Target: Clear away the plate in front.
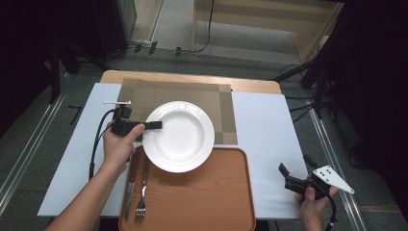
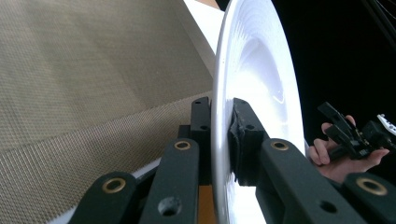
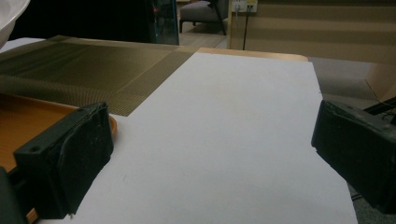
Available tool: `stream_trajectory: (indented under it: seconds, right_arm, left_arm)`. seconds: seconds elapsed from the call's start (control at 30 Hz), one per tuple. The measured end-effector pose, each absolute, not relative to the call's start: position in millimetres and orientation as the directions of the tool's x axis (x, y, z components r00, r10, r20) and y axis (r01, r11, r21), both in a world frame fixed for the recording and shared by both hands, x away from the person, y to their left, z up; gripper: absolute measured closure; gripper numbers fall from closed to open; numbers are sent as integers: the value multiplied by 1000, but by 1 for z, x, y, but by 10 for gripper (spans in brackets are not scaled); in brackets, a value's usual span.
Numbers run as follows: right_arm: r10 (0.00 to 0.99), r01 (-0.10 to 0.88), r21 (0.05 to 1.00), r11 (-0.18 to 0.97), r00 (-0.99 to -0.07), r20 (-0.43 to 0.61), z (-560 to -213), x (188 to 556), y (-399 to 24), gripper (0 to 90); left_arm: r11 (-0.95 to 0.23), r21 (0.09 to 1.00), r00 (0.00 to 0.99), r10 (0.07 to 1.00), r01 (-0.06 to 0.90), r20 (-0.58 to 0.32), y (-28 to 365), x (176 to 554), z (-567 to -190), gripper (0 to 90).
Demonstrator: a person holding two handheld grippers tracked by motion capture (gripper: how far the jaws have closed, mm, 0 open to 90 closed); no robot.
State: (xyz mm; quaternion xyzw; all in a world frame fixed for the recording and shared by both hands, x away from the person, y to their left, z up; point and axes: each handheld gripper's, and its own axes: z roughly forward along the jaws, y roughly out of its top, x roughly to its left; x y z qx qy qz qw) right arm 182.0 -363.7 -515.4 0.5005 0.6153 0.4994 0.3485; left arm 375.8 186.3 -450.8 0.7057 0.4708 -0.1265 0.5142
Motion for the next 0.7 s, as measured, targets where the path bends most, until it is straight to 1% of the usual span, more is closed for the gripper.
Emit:
stream_trajectory:
  seconds: [0.7]
  right_arm:
    - [964, 270, 963, 5, -257, 67, -515, 182, -363, 0]
  left_arm:
    - [-83, 575, 540, 473, 814, -696, 174, 338, -464, 805]
